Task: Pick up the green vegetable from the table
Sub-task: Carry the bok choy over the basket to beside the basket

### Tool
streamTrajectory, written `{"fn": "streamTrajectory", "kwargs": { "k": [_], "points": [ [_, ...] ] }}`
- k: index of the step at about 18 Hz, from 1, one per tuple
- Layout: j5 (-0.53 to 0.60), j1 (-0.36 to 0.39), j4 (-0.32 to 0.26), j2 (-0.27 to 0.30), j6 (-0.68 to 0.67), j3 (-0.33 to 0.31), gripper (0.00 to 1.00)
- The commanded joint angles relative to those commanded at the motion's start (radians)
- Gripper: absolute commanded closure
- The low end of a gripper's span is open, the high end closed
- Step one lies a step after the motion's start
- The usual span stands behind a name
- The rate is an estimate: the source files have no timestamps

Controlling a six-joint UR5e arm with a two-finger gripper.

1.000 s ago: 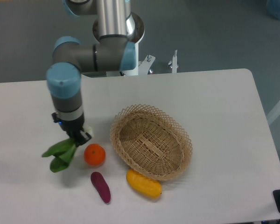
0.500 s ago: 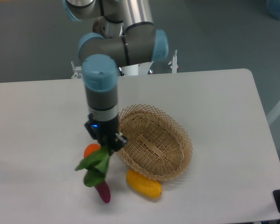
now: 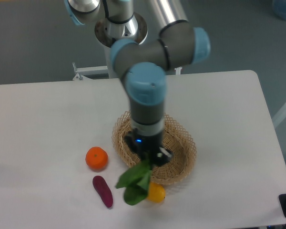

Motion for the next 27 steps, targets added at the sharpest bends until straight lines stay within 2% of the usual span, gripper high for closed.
{"fn": "streamTrajectory", "kwargs": {
  "k": [3, 7, 14, 18, 23, 27],
  "points": [
    [0.011, 0.038, 0.000, -0.031, 0.033, 0.031, 0.78],
    [0.040, 0.069, 0.000, -0.101, 0.071, 0.101, 0.77],
    [0.066, 0.147, -0.009, -0.169, 0.177, 0.186, 0.78],
    [0.066, 0.170, -0.077, -0.190, 0.229, 0.235, 0.78],
    [0.060, 0.197, -0.075, -0.229, 0.240, 0.273, 0.79],
    [0.060, 0.198, -0.077, -0.233, 0.240, 0.276, 0.79]
  ]
}}
